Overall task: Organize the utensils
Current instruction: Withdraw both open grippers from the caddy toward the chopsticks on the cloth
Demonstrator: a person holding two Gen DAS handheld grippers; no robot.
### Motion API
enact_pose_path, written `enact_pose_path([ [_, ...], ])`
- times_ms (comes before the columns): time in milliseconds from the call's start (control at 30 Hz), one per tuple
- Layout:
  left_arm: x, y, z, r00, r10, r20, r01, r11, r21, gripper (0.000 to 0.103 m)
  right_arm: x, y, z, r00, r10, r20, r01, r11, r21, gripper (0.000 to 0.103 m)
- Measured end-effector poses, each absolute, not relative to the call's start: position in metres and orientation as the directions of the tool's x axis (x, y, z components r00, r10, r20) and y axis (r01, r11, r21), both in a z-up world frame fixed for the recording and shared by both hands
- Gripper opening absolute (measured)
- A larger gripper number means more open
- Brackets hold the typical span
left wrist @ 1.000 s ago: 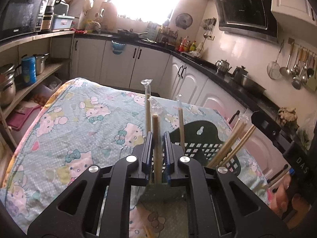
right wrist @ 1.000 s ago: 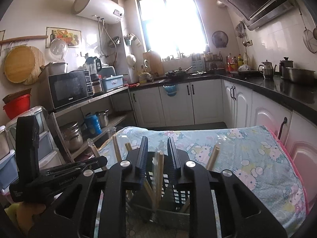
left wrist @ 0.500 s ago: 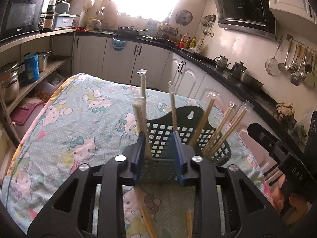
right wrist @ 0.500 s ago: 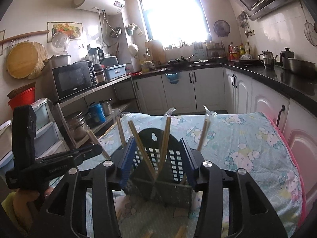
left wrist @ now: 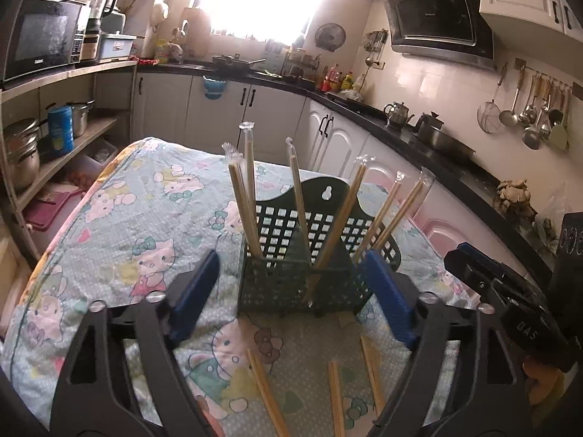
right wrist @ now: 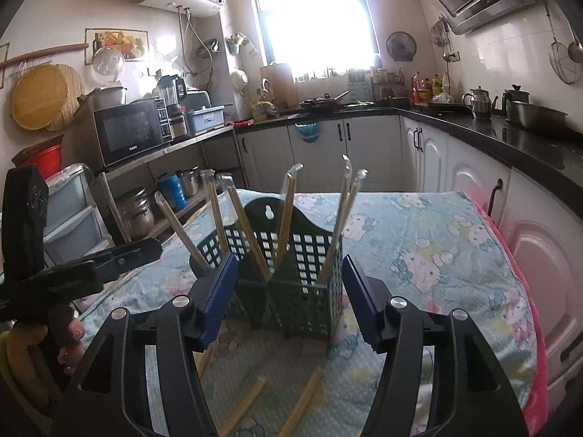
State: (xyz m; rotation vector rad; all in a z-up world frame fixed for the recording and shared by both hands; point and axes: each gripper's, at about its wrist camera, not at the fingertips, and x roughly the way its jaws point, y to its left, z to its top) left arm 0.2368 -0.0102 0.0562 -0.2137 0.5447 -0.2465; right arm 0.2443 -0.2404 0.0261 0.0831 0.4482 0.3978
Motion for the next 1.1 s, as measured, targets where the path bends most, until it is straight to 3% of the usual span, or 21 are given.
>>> enact_pose_path([
  [300,0.217,-0.012,0.045,0.819,-0.285,-0.499,0.173,0.95,-0.259,0.088,0.22,-0.249,0.013,0.825,0.358,-0.438,-0.339,0.933,0.123,0.065],
  [1100,0.198,-0.016,-0.007,0.748,-0.26,-0.61,0.126,0.959,-0.253,0.088,0.201,-0.251,-0.04,0.744,0.347,-0.571,-0.345,0.931,0.116,0.066],
])
